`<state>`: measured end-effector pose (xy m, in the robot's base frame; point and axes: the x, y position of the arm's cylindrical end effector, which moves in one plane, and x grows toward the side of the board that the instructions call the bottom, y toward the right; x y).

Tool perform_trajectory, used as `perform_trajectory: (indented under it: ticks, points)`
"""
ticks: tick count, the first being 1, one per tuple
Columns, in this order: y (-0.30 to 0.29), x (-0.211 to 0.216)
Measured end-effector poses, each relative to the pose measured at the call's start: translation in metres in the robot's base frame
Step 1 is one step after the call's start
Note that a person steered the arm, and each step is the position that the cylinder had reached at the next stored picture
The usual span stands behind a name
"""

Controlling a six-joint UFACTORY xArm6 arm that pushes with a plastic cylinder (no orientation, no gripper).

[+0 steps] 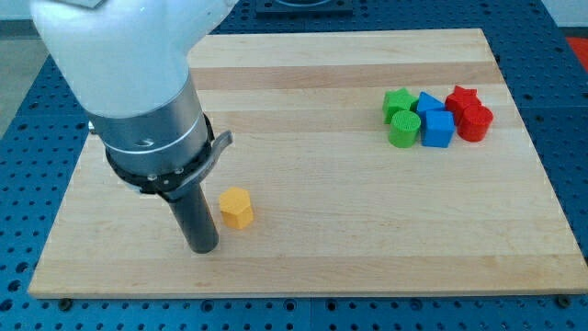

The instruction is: Slide the yellow hexagon to the center

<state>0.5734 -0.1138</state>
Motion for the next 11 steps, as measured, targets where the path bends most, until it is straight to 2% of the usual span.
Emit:
perform_trajectory:
  ticks: [2,7,10,11]
  points:
    - [0.029,-0.033]
    - [0.027,-0.101]
    - [0.026,-0.167]
    - [0.027,-0.169]
